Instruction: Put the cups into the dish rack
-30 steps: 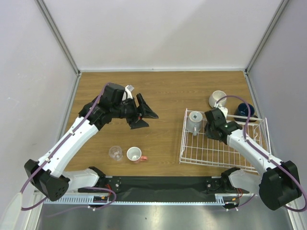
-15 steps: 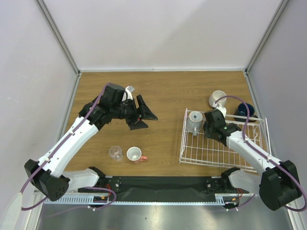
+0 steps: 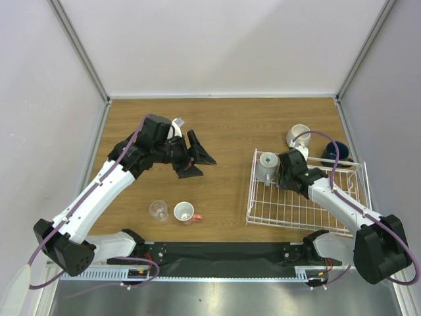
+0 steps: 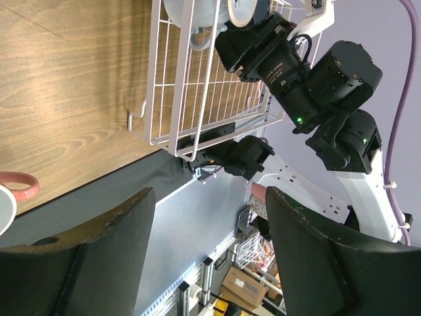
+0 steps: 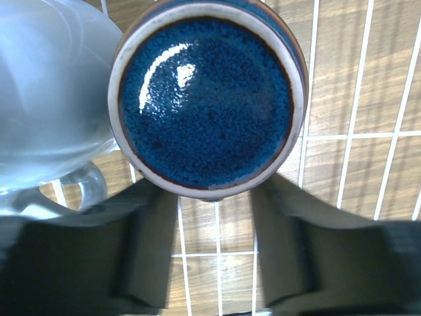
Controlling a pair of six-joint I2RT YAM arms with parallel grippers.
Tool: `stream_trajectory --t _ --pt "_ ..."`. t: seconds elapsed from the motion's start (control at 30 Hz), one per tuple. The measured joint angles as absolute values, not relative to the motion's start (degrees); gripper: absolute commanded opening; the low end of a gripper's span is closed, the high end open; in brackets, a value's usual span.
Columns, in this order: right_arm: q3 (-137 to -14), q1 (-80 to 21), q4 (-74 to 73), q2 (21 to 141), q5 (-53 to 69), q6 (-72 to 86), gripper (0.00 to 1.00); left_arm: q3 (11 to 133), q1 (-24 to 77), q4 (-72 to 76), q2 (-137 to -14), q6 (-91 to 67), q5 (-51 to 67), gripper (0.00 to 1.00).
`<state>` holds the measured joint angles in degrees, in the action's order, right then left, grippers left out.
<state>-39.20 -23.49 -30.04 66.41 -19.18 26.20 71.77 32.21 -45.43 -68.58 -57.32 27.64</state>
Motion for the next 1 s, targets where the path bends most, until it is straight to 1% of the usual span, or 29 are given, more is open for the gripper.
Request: stream_trajectory --t 0.07,0.23,0.33,0.37,0.47,0.57,0.67,0.7,0.87,1.0 --pt "-39.2 -23.5 -30.1 66.4 -19.2 26.0 0.58 71.7 32.2 -45.3 -68.6 -57.3 27.7 0.73" --pt "-39.6 -23.5 -30.8 66.4 -19.2 26.5 0.63 71.1 32.2 -45.1 -68.5 -57.4 27.6 0.69" --pt "-40.7 -23.7 -32.8 66.4 -19.2 27.4 0.69 70.9 32.2 -45.4 -68.5 -57.4 27.5 0.67" --pt "-41.0 -23.9 -33.3 66.3 -19.2 27.6 0.72 70.9 32.2 -45.7 -68.5 -57.4 27.4 0.65" --pt "-42.3 -24.4 -36.0 64.8 -18.7 29.5 0.77 70.9 32.2 -47.1 -68.5 -57.0 26.3 0.65" --pt "-43.7 -25.2 -39.4 62.0 -17.6 31.6 0.78 71.3 32.7 -50.2 -68.7 -55.5 23.6 0.66" --pt "-45.3 -26.4 -43.5 57.6 -16.7 34.3 0.78 73.9 34.6 -55.3 -70.5 -53.1 18.4 0.65" --pt "-46.0 -26.7 -44.9 56.2 -16.4 35.1 0.78 74.8 35.6 -56.6 -71.2 -52.4 16.7 0.63" --pt "-51.4 -28.1 -52.7 50.5 -15.6 38.7 0.79 77.6 42.8 -63.8 -75.8 -49.1 6.8 0.61" --pt "-57.6 -28.2 -57.6 48.4 -15.6 39.7 0.79 77.7 47.2 -68.5 -80.2 -47.7 1.4 0.63"
